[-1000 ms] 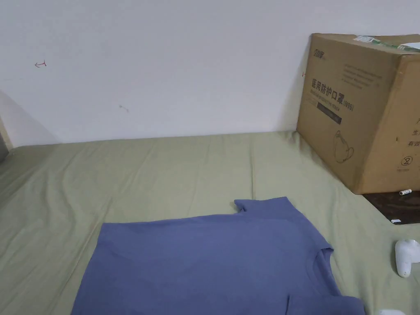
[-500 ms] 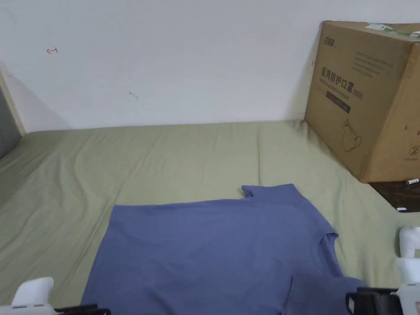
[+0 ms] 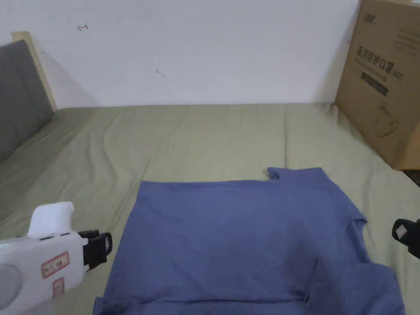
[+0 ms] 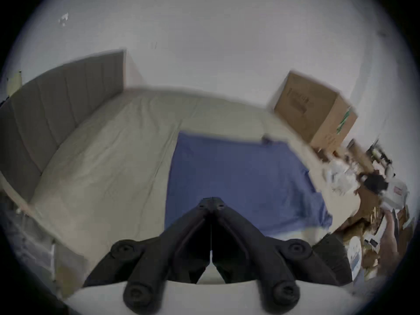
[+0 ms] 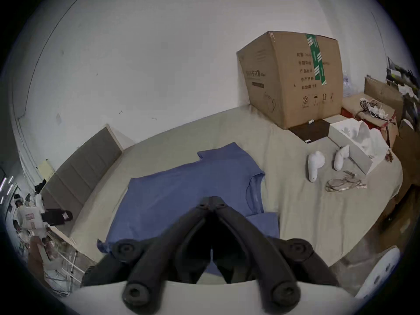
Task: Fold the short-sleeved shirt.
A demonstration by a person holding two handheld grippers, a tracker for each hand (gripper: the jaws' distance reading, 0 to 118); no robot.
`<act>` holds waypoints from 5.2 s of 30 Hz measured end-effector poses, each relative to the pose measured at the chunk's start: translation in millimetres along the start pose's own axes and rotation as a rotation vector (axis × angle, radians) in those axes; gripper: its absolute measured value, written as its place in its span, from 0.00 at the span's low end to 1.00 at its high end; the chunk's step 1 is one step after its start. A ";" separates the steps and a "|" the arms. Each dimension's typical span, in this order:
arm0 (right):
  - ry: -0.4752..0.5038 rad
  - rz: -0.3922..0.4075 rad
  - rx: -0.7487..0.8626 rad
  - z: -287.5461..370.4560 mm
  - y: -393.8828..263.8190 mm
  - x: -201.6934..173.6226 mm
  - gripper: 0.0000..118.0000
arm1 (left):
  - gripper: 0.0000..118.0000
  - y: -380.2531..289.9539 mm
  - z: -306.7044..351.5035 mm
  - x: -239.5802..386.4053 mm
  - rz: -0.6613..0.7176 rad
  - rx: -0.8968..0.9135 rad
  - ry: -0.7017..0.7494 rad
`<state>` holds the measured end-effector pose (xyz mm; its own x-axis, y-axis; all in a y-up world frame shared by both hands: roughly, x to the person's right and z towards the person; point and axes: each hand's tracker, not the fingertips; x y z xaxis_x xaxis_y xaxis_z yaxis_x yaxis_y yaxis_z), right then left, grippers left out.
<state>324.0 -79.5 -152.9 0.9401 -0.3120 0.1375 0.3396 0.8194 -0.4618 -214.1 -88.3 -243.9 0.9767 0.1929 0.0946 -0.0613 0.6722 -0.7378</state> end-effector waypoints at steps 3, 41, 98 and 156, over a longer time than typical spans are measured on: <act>-0.009 -0.009 -0.054 -5.3 -3.6 5.8 0.00 | 0.00 -9.9 -36.8 -18.9 0.000 -0.272 0.051; -0.150 0.163 -0.712 -109.7 -103.6 89.3 0.37 | 0.03 -48.5 -81.1 -25.1 -0.015 -0.238 0.075; -0.023 -0.024 -0.116 -99.9 3.0 17.5 0.00 | 0.01 10.3 -95.1 -7.1 0.002 0.026 -0.070; -0.093 0.023 -0.624 -118.7 -33.5 103.4 0.03 | 0.02 -12.1 -103.2 -56.1 -0.017 -0.223 0.042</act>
<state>406.1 -196.3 -227.2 0.9551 -0.2319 0.1844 0.2638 0.3820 -0.8857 -246.9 -181.0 -309.2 0.9851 0.1503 0.0839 -0.0025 0.4996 -0.8662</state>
